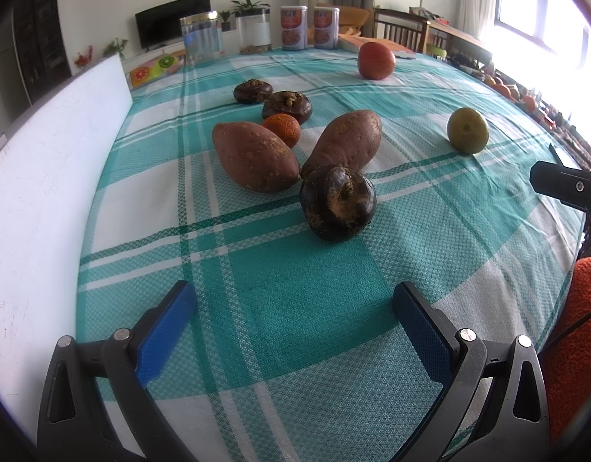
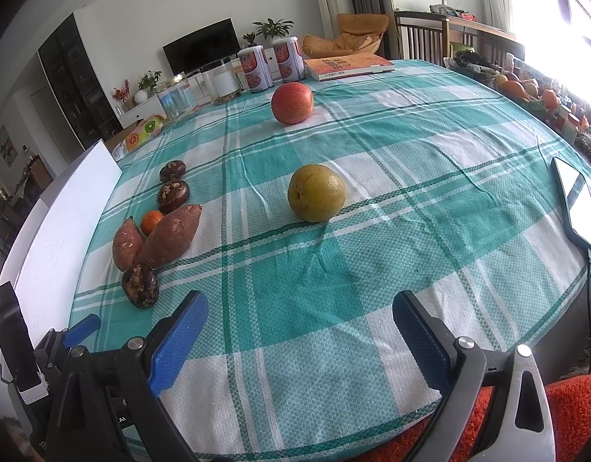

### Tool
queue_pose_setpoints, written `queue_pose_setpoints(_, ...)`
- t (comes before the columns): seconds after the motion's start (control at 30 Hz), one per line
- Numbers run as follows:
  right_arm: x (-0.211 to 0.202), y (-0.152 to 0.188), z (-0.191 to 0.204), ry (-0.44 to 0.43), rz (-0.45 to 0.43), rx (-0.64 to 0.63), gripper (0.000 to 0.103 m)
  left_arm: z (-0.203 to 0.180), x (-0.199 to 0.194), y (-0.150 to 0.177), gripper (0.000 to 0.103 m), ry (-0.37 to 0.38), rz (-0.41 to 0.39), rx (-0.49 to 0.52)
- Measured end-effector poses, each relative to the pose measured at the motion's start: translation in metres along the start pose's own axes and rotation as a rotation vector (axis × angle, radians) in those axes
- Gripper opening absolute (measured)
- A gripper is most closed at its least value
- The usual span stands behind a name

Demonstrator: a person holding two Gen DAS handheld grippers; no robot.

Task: Organize fruits
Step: 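Move both tools back over the table toward the sweet potatoes, then grasp a sweet potato with the left tool while the right tool grasps a mangosteen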

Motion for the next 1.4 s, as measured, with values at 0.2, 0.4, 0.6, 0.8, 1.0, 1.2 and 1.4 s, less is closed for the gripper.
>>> queue_pose_setpoints(0.2,0.001,0.002,-0.001,-0.007,0.001,0.012,0.096,0.0,0.0,0.0,0.102,0.011,0.01,0.003)
queue_pose_setpoints(0.4,0.001,0.003,-0.001,-0.01,0.001,0.014,0.096,0.005,-0.011,0.002,0.101,0.101,0.047,-0.055)
queue_pose_setpoints(0.6,0.002,0.002,-0.002,-0.013,0.006,0.02,0.096,0.015,-0.021,-0.023,0.1,0.215,0.046,-0.216)
queue_pose_setpoints(0.8,0.001,0.003,-0.002,-0.01,0.003,0.015,0.096,0.029,-0.004,-0.08,0.099,0.234,0.042,-0.353)
queue_pose_setpoints(1.0,-0.001,0.002,-0.002,-0.016,-0.003,0.022,0.096,0.054,0.04,-0.074,0.072,0.131,0.157,-0.461)
queue_pose_setpoints(1.2,-0.001,0.002,-0.001,-0.021,0.003,0.022,0.096,0.05,0.053,-0.075,0.072,0.104,0.186,-0.403)
queue_pose_setpoints(1.4,0.0,0.002,-0.001,-0.025,0.005,0.034,0.096,0.047,0.051,-0.077,0.048,0.114,0.177,-0.366)
Point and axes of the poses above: each gripper's, at about its wrist camera, not at the fingertips, and x roughly the way its jaws point, z to its left, y to its underside, the point moved 10 cm from there along x, roughly the way its jaws point, and after that the axes turned 1 degree about -y, right-handed, at the moved point
